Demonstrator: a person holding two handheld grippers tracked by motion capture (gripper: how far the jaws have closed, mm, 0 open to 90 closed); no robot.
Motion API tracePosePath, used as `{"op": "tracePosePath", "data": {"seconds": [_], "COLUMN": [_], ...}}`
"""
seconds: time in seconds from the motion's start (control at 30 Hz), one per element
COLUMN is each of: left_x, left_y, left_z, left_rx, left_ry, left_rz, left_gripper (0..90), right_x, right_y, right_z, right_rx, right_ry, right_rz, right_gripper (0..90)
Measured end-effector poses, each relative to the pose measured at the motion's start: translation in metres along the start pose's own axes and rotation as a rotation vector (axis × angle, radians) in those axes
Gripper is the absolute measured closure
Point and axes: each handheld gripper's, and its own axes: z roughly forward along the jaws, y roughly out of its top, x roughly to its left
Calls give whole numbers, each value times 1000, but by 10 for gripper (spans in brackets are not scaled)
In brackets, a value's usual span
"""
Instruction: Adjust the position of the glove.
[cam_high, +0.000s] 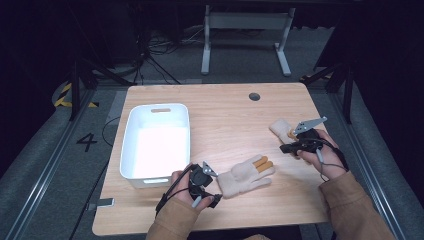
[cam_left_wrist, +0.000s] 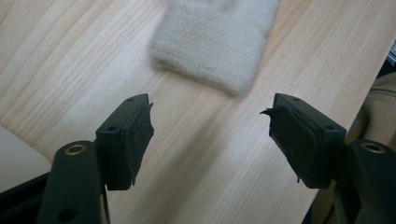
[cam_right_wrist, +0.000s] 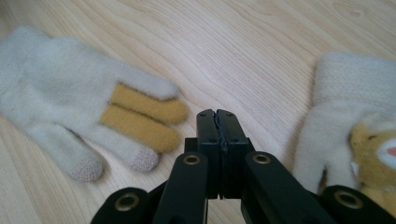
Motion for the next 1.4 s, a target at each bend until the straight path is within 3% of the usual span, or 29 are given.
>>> {"op": "tracePosePath", "data": {"seconds": [0.13, 0.23, 0.4, 0.77, 0.87, 1.2, 1.4], "left_x": [-1, -2, -1, 0, 0, 1, 1], "left_y": [-3, -6, -11, -17, -18, -20, -20], "left_z": [-5, -9, -13, -20, -22, -22, -22], "left_rx": [46, 70, 88, 74, 68, 67, 65], "left_ry": [15, 18, 34, 50, 53, 59, 58], "left_rz": [1, -23, -40, -60, -53, -62, -62], "left_gripper": [298, 295, 292, 287, 287, 283, 280], "right_x": [3, 6, 12, 23, 24, 31, 34], "right_y": [6, 12, 20, 31, 33, 37, 35], "right_z": [5, 10, 21, 41, 46, 65, 80], "right_rx": [15, 26, 48, 58, 45, 4, 66], "right_ry": [18, 31, 36, 90, 106, 126, 98], "right_rz": [-15, -37, -73, -96, -79, -86, -113], "right_gripper": [900, 900, 900, 900, 900, 900, 900]}}
